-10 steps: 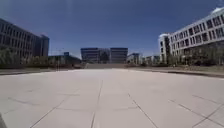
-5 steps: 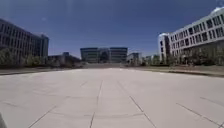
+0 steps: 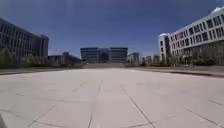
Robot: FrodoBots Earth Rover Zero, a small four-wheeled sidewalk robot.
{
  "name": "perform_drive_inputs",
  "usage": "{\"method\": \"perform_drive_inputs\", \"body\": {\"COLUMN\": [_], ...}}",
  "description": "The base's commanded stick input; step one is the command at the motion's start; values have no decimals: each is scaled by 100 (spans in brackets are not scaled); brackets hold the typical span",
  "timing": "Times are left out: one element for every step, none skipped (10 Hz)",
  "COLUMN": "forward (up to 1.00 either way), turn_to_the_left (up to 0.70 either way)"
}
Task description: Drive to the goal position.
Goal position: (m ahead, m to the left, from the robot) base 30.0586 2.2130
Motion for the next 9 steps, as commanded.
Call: {"method": "perform_drive_inputs", "body": {"forward": [49, 49, 49, 49, 49, 49, 49, 49, 49], "turn_to_the_left": [0, 0, 0, 0, 0, 0, 0, 0, 0]}}
